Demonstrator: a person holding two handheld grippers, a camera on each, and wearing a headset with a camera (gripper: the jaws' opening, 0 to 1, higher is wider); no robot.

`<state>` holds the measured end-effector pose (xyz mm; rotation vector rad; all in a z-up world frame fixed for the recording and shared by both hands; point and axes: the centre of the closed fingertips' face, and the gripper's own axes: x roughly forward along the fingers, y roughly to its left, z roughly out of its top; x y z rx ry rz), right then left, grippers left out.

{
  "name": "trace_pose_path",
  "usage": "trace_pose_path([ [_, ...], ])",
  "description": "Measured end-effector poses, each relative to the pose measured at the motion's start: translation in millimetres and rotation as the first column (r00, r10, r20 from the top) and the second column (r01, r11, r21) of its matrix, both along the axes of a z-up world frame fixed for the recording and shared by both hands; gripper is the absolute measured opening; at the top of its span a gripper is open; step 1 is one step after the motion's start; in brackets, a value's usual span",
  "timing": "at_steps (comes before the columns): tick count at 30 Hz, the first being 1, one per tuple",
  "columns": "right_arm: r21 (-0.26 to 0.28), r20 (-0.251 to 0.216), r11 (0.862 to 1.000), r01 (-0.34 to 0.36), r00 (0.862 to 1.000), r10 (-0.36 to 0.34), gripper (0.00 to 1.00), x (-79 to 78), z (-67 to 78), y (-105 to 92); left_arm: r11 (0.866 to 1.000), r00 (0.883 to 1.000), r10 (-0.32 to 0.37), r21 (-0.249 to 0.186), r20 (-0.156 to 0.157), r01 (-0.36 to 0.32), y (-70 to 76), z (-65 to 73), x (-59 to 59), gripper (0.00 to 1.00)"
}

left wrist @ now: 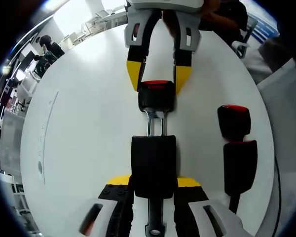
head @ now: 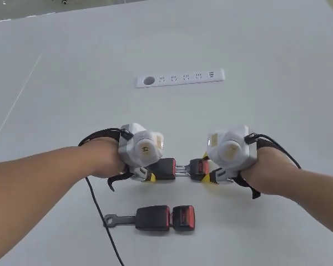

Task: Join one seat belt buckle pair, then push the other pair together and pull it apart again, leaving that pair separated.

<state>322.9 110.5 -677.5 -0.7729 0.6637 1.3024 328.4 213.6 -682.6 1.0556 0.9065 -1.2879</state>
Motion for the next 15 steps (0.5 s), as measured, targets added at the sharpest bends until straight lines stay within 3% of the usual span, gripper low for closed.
trace_pose_path([
  [8, 0.011, 0.033, 1.000, -0.018, 0.999, 0.018, 0.30, -3.0, 2.7, 12.5, 1.000, 1.000, -0.014, 0.003, 0.005, 0.014, -1.4, 0.1, -1.9, 0.31],
  [10, 0.028, 0.008, 1.000, 0.001, 1.000, -0.001, 0.30, -1.1, 0.7, 16.1, 1.000, 1.000, -0.016, 0.005, 0.003, 0.015, -1.8, 0.1, -2.0, 0.31],
  [15, 0.029, -0.003, 1.000, -0.004, 1.000, 0.004, 0.29, 0.7, 1.2, 13.7, 1.000, 1.000, -0.010, -0.003, 0.000, 0.010, -1.2, 0.6, -1.5, 0.31],
])
